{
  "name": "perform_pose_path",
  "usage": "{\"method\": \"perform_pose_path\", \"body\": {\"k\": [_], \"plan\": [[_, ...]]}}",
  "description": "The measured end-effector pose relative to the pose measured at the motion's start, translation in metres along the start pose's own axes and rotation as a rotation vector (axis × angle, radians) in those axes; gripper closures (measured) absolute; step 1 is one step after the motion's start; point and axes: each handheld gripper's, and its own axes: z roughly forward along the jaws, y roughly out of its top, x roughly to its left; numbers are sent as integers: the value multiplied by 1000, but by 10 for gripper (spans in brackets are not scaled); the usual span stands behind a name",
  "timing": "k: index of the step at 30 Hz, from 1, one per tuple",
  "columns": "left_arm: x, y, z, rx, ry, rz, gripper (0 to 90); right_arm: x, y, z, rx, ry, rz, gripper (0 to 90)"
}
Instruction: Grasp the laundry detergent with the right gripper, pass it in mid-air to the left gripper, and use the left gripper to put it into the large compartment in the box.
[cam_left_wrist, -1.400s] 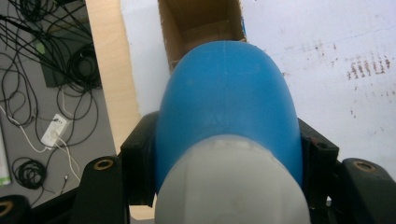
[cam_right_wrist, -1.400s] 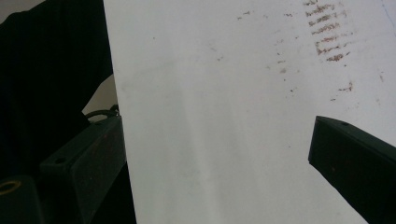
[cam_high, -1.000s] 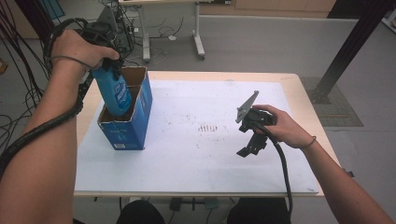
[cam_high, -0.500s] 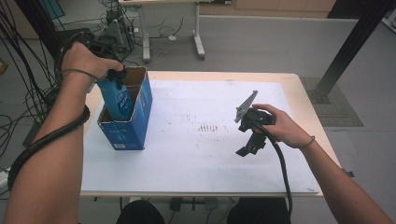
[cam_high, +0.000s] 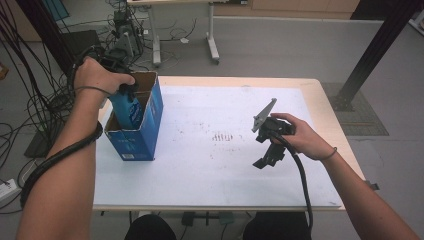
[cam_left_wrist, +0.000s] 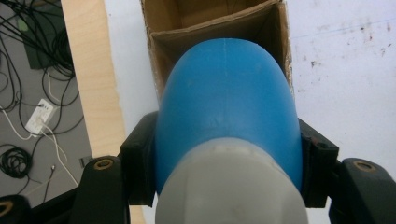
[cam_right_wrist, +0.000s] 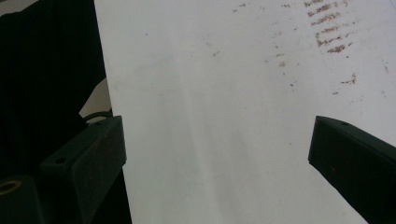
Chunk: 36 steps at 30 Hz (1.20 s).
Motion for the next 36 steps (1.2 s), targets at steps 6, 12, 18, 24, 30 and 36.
{"method": "perform_pose_path", "body": {"k": [6, 12, 18, 24, 30, 36], "plan": [[-1, -1, 10, -7, -4, -11, 379, -2, 0, 0, 16, -21, 12, 43], [-1, 0, 20, -9, -6, -30, 379, -3, 1, 0, 29, -26, 20, 45], [-3, -1, 28, -10, -1, -36, 379, -4, 2, 0, 49, -30, 20, 53], [-4, -3, 38, -7, 0, -49, 379, -4, 2, -1, 53, -32, 15, 56], [-3, -5, 51, 4, -4, -55, 379, -3, 2, -3, 48, -35, 14, 57], [-4, -6, 59, 15, -9, -57, 379, -2, 0, -1, 49, -28, 16, 60]]}}
